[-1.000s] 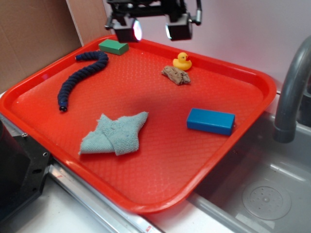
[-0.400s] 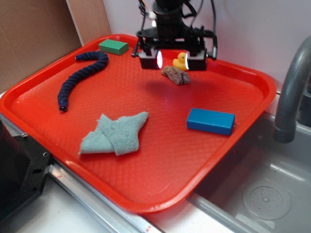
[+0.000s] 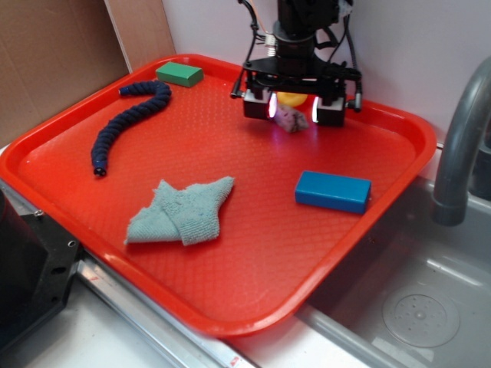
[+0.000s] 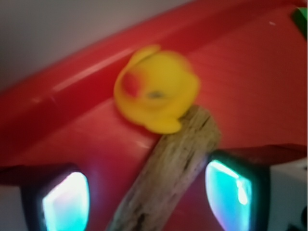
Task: Grab the wood chip.
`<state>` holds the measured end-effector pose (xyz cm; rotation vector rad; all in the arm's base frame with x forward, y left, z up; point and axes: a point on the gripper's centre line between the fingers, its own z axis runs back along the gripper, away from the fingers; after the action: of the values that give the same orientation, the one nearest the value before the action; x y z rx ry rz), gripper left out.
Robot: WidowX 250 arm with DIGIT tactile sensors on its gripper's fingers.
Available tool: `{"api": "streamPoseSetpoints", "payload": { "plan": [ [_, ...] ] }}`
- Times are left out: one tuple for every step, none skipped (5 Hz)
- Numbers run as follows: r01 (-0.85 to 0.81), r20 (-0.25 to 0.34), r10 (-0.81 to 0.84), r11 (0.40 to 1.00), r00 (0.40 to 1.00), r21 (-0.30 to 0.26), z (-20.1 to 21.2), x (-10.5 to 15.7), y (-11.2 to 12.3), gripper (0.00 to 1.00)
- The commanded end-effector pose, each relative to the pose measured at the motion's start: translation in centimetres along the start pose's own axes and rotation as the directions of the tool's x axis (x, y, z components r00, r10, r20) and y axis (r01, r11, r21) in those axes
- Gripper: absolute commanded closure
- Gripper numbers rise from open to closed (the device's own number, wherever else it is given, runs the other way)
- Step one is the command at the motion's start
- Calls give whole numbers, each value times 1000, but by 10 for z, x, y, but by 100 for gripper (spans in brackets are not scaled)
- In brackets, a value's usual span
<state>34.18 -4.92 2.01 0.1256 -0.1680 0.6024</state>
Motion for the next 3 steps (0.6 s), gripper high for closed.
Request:
{"api": "streamPoseSetpoints", "payload": {
  "plan": [
    [-28,-111,18,996,994,-88,8,-5,50,100],
    [19,-147,-42,988,988,-153,20,-17,84,100],
    [122,-105,-142,976,984,-179,50,-28,111,100]
  ]
}}
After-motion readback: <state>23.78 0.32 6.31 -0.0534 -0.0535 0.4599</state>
